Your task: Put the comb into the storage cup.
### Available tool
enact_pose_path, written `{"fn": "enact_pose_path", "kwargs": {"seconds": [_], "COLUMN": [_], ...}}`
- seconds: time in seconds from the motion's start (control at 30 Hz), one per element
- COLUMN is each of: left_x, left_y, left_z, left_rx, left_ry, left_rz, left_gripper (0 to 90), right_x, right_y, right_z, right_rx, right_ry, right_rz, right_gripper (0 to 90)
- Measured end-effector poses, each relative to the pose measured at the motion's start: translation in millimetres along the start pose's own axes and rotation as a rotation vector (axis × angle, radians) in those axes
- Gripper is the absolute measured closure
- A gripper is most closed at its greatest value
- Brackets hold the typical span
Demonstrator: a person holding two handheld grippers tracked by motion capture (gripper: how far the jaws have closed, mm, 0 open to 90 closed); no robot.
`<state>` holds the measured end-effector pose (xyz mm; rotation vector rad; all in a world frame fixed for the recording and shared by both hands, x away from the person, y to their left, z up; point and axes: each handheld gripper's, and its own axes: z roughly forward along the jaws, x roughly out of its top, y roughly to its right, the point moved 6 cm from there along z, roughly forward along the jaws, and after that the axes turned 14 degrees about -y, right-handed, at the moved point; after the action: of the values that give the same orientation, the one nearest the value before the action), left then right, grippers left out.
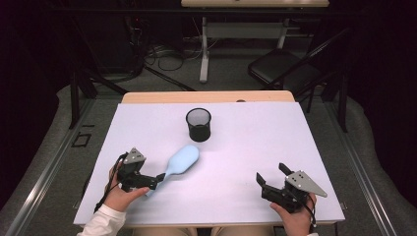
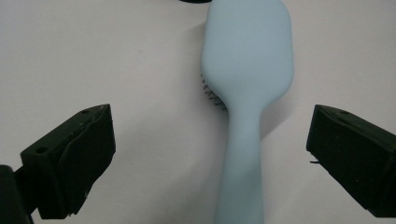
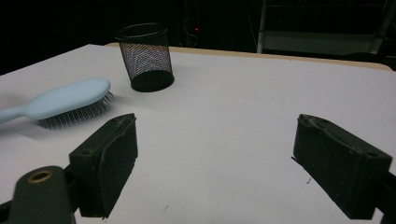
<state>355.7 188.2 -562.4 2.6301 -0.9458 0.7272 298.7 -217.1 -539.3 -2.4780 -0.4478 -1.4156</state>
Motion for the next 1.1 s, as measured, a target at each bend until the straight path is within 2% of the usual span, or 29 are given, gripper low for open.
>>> {"fn": "enact_pose_path", "kwargs": {"seconds": [0.23,0.47,0.73,1.1], "left_x": [-0.8,1.0,3.0,3.7], "left_y": [-1.2,-2.0,-3.5,-10.6], "left_z": [1.6,0.5,-1.2,-6.7], "left_rx": [0.001,-0.01,-0.002,-0.022], "left_ry": [-0.055,-0.094,-0.135,-0.171], "left_rz": [-0.002,-0.008,-0.002,-0.046], "left_gripper": [1.4,1.4,1.5,2.2], "right_x": [-0.1,-0.2,-0.3,-0.3], "right_y": [-0.1,0.3,0.4,0.2], "right_z": [0.2,0.5,0.4,0.5], "right_rx": [0.001,0.001,0.001,0.001], "right_ry": [0.0,0.001,-0.001,-0.003], "right_rz": [0.002,0.002,0.0,-0.001], "right_gripper": [13.3,13.3,13.3,13.3]}}
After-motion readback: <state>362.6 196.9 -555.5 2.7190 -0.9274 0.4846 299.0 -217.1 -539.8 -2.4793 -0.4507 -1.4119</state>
